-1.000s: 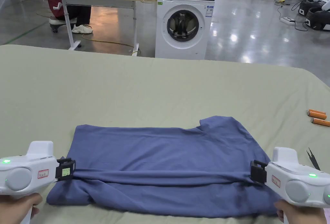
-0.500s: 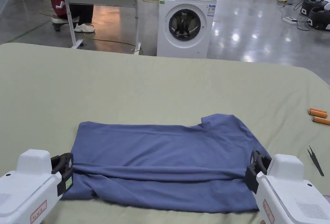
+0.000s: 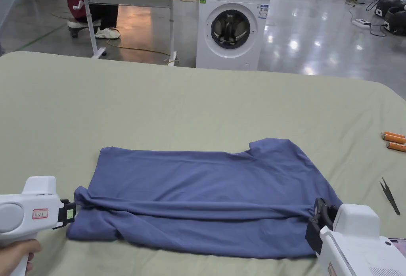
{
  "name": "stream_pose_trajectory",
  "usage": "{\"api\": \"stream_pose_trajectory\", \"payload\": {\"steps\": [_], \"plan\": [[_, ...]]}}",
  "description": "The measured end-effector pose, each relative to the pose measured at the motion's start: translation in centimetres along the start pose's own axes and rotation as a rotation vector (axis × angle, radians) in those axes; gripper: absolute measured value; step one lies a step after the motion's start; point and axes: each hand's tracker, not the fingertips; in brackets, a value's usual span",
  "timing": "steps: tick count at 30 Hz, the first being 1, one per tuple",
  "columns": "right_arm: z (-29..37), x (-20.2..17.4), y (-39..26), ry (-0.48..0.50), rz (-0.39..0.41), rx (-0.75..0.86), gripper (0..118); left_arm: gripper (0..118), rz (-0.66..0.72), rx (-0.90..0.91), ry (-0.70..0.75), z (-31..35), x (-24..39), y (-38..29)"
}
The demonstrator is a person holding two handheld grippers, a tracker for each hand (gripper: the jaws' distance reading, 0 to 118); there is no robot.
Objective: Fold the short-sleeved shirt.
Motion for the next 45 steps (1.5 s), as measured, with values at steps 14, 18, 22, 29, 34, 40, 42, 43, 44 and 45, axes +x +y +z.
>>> {"api": "stream_pose_trajectory", "payload": {"steps": [14, 18, 22, 29, 34, 40, 42, 43, 44, 45], "plan": [[-0.3, 1.7, -1.7, -0.033, 0.009, -0.06, 0, 50, -0.117, -0.221, 0.134, -2.9, 4.0, -1.5], [-1.0, 2.2, -1.9, -0.034, -0.002, -0.08, 0, 2, -0.138, -0.215, 0.106, -2.2, 5.3, -2.2], [-2.6, 4.1, -1.8, -0.028, -0.038, -0.137, 0, 1, -0.161, -0.178, 0.078, -0.8, 4.8, -2.8], [-7.3, 8.8, -2.6, -0.022, -0.017, -0.361, 16, 1, -0.13, -0.084, 0.029, 2.9, 2.7, -3.7], [-10.8, 10.5, -4.1, 0.007, 0.02, -0.507, 62, 0, -0.12, -0.062, 0.021, 4.2, 2.3, -4.2], [-13.4, 10.1, -5.5, 0.035, 0.043, -0.609, 47, 0, -0.125, -0.052, 0.019, 3.8, 2.2, -4.3], [-13.3, 9.8, -5.6, 0.063, 0.031, -0.609, 22, 0, -0.125, -0.052, 0.021, 3.6, 2.2, -4.4], [-13.2, 9.7, -5.6, 0.077, 0.021, -0.611, 10, 0, -0.128, -0.051, 0.022, 3.6, 2.2, -4.4], [-13.2, 9.5, -5.5, 0.092, 0.021, -0.609, 9, 0, -0.129, -0.048, 0.023, 3.5, 2.2, -4.5], [-12.9, 9.0, -5.4, 0.084, 0.036, -0.605, 8, 0, -0.129, -0.05, 0.023, 3.5, 2.2, -4.5]]}}
